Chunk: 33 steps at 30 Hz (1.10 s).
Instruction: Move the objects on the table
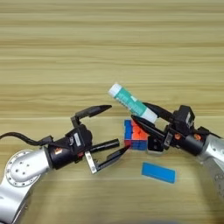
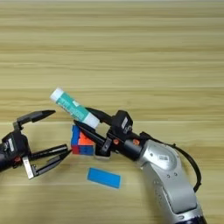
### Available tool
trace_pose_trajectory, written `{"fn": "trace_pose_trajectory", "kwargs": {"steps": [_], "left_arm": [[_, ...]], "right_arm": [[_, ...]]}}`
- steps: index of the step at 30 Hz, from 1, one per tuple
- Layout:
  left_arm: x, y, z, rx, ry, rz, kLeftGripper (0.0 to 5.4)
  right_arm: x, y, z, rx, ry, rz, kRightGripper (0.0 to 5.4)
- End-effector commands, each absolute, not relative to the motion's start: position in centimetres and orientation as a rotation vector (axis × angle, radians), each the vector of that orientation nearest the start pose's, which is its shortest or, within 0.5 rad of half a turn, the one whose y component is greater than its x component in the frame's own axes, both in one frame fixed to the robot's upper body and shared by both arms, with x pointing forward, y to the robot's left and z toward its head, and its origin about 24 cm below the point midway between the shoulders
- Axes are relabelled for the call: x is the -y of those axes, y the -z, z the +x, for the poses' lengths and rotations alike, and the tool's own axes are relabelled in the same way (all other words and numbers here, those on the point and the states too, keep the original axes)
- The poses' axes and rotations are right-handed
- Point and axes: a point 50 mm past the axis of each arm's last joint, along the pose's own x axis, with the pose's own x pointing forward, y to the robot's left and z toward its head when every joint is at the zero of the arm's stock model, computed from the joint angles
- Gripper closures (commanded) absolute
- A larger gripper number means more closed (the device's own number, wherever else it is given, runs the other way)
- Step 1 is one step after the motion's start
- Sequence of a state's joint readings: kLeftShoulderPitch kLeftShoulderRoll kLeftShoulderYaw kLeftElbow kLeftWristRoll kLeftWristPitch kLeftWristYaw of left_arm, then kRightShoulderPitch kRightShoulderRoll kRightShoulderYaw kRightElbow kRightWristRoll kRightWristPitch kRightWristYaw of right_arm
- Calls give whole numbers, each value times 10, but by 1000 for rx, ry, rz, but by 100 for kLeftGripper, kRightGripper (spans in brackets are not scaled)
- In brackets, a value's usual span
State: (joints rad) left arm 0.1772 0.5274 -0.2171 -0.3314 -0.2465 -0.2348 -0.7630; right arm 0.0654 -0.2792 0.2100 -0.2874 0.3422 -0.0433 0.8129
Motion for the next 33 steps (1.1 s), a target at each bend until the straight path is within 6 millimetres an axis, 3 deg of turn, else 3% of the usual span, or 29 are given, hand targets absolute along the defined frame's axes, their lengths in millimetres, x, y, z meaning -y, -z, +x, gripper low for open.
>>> {"fn": "trace_pose_trajectory", "kwargs": {"steps": [1, 25, 33], "left_arm": [[-141, -90, 185, 213, 1080, 270, 0], [-138, -101, 179, 204, 1130, 115, 0], [-135, -101, 179, 200, 1132, -8, 0]], "right_arm": [[106, -94, 204, 268, -1093, 12, 370], [101, -76, 196, 253, -1144, -18, 370], [98, -73, 192, 257, -1164, -25, 370]]}}
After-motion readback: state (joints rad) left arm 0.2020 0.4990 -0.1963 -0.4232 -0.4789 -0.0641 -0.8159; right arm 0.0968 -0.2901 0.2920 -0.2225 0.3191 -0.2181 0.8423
